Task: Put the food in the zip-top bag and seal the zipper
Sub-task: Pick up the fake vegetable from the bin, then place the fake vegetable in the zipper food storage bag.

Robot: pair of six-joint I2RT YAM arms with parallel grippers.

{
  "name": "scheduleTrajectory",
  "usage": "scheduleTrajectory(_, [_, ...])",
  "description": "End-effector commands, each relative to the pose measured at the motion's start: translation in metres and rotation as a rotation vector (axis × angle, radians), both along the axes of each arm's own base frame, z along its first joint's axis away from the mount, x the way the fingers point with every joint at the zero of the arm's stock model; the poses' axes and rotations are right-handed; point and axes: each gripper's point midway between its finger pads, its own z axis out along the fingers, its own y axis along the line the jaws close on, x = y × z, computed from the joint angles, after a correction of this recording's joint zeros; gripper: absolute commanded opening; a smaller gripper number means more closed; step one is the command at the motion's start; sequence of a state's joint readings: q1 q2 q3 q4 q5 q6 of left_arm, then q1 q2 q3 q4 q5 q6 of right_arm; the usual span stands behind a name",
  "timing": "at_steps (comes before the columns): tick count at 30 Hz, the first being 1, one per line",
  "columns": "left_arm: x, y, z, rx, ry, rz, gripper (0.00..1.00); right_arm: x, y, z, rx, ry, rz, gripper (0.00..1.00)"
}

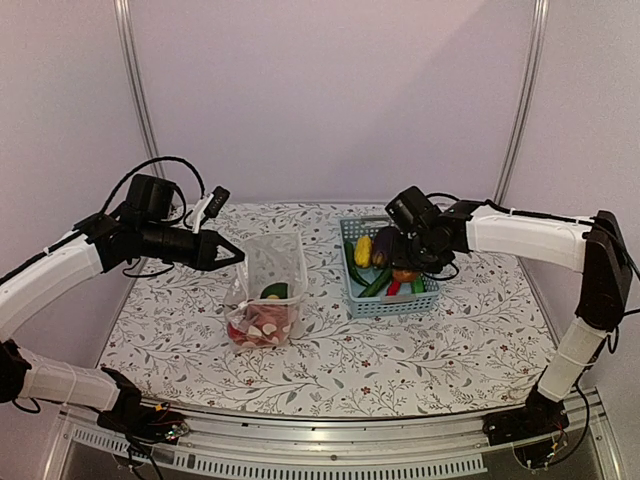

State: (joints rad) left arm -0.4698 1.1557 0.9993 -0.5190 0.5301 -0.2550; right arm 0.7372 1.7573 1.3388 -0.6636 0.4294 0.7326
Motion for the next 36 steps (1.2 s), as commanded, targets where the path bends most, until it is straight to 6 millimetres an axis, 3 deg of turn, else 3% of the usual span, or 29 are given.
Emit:
scheduleTrajectory(1, [0.000, 0.007, 0.001, 0.002, -0.012, 0.019, 0.00, -0.002, 0.009, 0.031, 0.104, -0.064, 0.063, 0.62])
scheduleTrajectory(5, [0.000, 0.006, 0.000, 0.003, -0.008, 0.016, 0.00, -0.011, 0.037, 0.060, 0.240, -0.116, 0.204, 0.61])
scheduleTrajectory(8, [0.000, 0.006, 0.000, 0.001, -0.004, 0.014, 0.00, -0.028, 0.064, 0.097, 0.326, -0.173, 0.348, 0.61])
scheduleTrajectory(14, [-0.001, 0.003, -0.002, -0.010, 0.009, 0.001, 0.00, -0.091, 0.137, 0.162, 0.526, -0.222, 0.714, 0.58])
scheduleTrajectory(19, [-0.002, 0.001, -0.001, -0.019, 0.011, -0.010, 0.00, -0.134, 0.186, 0.191, 0.585, -0.230, 0.900, 0.57])
scheduleTrajectory(22, [-0.004, 0.000, 0.000, -0.029, 0.016, -0.019, 0.00, -0.143, 0.211, 0.188, 0.573, -0.203, 0.953, 0.56])
scheduleTrajectory(28, [-0.005, -0.001, 0.000, -0.033, 0.016, -0.024, 0.00, -0.131, 0.244, 0.161, 0.525, -0.135, 0.927, 0.55])
scheduleTrajectory(36, [-0.006, -0.002, 0.000, -0.036, 0.017, -0.028, 0.00, -0.112, 0.262, 0.133, 0.378, -0.123, 0.816, 0.55])
